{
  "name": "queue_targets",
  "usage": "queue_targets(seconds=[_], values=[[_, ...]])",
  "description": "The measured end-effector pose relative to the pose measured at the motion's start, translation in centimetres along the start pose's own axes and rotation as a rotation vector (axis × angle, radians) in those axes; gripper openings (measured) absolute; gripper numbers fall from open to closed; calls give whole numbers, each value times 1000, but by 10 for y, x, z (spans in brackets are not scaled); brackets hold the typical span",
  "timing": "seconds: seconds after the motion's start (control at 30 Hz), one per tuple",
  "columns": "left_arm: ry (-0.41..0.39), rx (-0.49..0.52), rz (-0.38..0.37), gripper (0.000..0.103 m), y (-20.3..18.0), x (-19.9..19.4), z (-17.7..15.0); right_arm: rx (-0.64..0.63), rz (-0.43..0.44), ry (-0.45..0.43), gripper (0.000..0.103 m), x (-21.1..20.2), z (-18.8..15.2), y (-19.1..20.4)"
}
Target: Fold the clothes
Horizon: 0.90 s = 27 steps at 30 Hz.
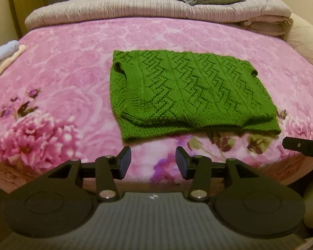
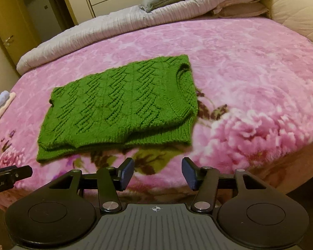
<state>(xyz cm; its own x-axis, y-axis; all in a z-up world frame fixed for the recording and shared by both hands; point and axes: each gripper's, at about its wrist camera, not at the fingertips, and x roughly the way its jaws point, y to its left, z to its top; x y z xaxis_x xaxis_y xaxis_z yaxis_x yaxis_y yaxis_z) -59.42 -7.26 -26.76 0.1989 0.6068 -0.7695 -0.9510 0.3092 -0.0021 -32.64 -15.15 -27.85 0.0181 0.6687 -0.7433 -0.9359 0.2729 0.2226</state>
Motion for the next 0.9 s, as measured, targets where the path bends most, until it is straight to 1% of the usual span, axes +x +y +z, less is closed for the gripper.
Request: queue_targets(seconds=[0.13,0.47,0.57,0.73,0.9], values=[[-12,8,8,46,-1,-8,-2,-3,10,-7,56,-8,-4,4],[-19,28,27,48,-4,-21,-9,-13,25,-15,57,-20,-11,15],[-31,32,27,51,-5,-27,-12,-15,31,-19,58,-23,-13,17],[-40,32,24,51,-5,-33,-15,-24,50,-19,58,-27,-15,20],[-46,33,16,51,-3,-36,-16,-39,49,-42,58,-31,-14,24]])
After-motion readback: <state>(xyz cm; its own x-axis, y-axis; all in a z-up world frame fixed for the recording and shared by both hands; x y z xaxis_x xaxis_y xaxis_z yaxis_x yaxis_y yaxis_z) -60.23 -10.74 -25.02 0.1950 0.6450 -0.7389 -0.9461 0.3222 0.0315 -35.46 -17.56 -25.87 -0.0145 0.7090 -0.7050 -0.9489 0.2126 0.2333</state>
